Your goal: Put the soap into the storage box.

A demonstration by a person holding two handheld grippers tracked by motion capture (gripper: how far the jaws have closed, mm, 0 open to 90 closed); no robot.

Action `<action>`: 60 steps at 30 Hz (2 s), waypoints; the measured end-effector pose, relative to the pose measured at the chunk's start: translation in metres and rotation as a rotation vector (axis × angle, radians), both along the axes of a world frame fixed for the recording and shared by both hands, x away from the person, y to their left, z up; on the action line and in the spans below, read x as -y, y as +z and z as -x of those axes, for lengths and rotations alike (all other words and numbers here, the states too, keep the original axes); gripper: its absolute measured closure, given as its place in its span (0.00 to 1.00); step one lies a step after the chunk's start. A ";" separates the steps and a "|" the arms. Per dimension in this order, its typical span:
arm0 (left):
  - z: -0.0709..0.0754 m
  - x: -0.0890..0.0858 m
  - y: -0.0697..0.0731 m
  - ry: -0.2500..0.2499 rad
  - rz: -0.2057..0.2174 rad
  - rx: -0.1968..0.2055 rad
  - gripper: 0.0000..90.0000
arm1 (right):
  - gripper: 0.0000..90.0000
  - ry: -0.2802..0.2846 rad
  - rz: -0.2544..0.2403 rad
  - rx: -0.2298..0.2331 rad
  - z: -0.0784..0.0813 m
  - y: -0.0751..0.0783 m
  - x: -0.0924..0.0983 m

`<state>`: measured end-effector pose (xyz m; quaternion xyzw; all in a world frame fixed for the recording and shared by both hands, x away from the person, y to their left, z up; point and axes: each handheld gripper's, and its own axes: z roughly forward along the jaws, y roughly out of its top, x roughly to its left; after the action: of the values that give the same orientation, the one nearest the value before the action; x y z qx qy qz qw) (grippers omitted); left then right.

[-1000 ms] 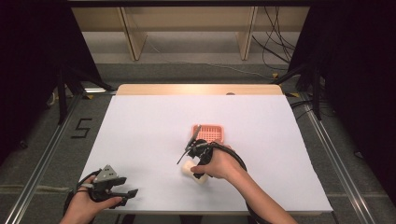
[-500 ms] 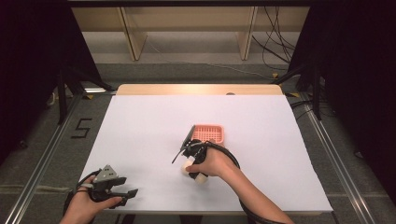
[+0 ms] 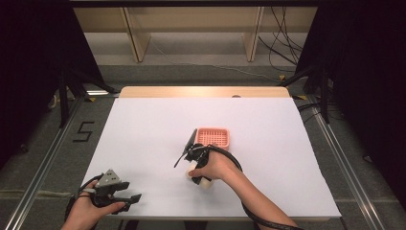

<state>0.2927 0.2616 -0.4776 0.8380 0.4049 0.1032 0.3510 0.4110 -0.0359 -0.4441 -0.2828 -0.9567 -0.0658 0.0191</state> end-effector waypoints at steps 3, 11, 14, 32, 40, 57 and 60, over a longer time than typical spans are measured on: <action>0.000 0.000 0.000 0.000 0.000 -0.001 0.36 | 0.44 0.000 0.005 -0.011 0.000 -0.002 -0.001; 0.000 0.000 0.000 -0.001 0.000 0.000 0.36 | 0.44 -0.003 -0.013 -0.040 -0.002 -0.008 -0.006; 0.000 0.000 0.000 -0.001 0.000 -0.001 0.36 | 0.45 0.018 0.015 -0.026 -0.003 -0.008 -0.007; 0.000 0.000 0.000 -0.003 0.000 0.003 0.36 | 0.53 0.036 0.030 -0.047 -0.007 -0.013 -0.012; 0.000 0.000 0.000 -0.003 -0.001 0.004 0.36 | 0.56 0.043 0.040 -0.045 -0.007 -0.013 -0.012; 0.000 0.000 0.000 0.000 0.001 0.000 0.36 | 0.56 0.153 0.060 0.001 -0.008 -0.010 0.002; 0.000 0.000 0.000 -0.002 -0.002 -0.001 0.36 | 0.56 0.152 0.053 0.003 -0.008 -0.008 0.005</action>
<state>0.2926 0.2612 -0.4779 0.8387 0.4042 0.1029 0.3501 0.4189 -0.0409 -0.4522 -0.2098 -0.9768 -0.0393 0.0151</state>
